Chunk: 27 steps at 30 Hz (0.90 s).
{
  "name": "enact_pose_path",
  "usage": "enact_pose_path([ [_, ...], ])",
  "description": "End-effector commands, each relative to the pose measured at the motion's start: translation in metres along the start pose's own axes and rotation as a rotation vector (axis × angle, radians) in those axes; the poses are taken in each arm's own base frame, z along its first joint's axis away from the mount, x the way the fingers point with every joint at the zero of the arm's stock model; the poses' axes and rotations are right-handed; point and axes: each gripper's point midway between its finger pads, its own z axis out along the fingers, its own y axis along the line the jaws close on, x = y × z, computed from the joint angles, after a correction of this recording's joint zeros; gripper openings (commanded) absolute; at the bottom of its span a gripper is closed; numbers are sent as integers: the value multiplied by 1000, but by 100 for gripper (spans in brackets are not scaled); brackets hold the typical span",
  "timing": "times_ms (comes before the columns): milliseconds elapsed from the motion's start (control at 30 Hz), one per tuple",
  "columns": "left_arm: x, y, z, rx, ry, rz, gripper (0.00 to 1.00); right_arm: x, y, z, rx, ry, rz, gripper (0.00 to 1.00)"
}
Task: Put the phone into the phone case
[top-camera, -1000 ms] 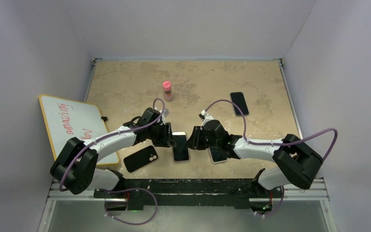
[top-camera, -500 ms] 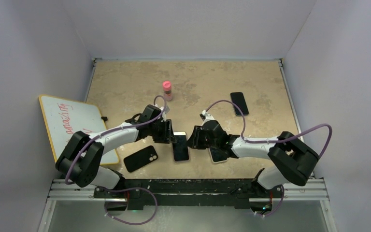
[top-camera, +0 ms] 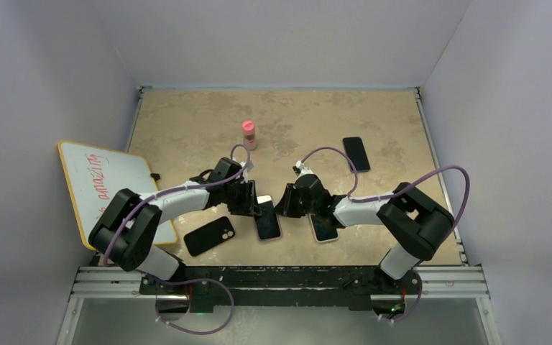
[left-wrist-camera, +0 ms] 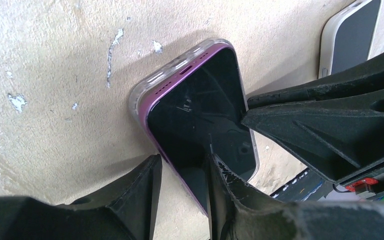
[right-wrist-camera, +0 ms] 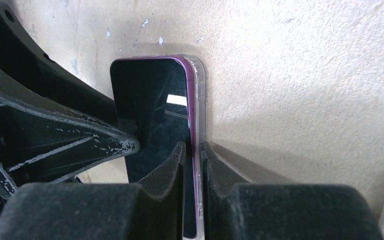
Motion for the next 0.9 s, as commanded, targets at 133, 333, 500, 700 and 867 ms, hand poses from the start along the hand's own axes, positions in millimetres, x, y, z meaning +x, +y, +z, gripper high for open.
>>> enact_pose_path([
  [133,3,4,1,-5,16,13,34,10,0,6,-28,22,7,27],
  [333,15,9,-5,-10,26,14,31,22,2,-1,-67,57,50,47],
  [500,24,7,-6,26,49,1,27,32,8,-1,-132,90,100,52],
  [700,29,3,-7,59,57,-9,26,26,34,-11,-264,87,154,58],
  [867,32,-12,-11,141,62,-35,29,9,68,-31,-481,53,220,57],
])
